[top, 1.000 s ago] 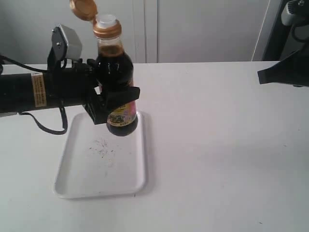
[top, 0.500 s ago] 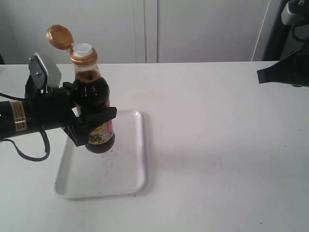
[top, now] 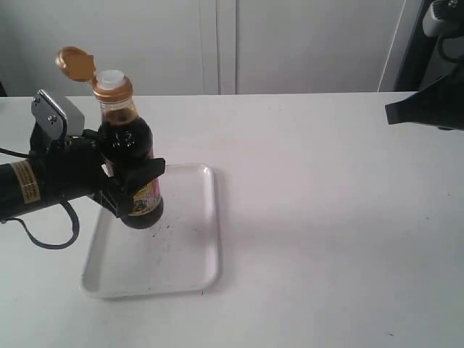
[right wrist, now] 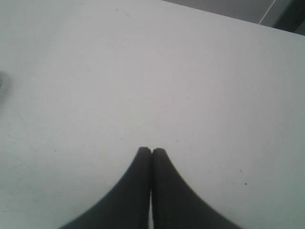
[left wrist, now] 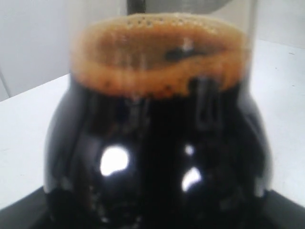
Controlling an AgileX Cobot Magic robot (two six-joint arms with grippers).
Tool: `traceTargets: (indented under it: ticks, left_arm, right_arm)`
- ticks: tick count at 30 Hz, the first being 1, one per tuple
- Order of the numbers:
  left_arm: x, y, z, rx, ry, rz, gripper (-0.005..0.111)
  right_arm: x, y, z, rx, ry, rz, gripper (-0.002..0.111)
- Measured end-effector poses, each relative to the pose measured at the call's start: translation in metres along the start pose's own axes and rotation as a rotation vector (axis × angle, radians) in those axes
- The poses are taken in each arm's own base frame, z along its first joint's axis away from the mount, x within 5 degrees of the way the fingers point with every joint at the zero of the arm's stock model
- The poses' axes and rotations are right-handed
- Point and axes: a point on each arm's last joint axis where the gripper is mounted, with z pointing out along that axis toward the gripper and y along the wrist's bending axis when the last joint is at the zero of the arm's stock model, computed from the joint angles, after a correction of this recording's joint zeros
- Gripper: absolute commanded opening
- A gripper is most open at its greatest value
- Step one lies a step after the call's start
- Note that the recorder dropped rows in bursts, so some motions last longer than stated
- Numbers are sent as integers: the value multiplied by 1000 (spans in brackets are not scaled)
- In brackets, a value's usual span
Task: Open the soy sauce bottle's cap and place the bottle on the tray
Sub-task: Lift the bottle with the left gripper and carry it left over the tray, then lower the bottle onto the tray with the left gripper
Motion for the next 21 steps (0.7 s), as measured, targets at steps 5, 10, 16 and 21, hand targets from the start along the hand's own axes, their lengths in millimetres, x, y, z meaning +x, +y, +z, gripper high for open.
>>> traceTargets:
  ticks: [5,10,16,21]
  left_arm:
    - [0,4,0,-41,-15,-32,0]
    - [13,8,5,-61,17,-51,0]
    - [26,7,13,-58,50,-55,0]
    - [32,4,21,-43,57,-34,0]
  right_arm:
    - [-1,0,0,1,-6,0,0]
    - [-1,0,0,2,-10,0,0]
    - [1,0,7,0,10,1,0]
    - [2,0,10,-1,20,2,0]
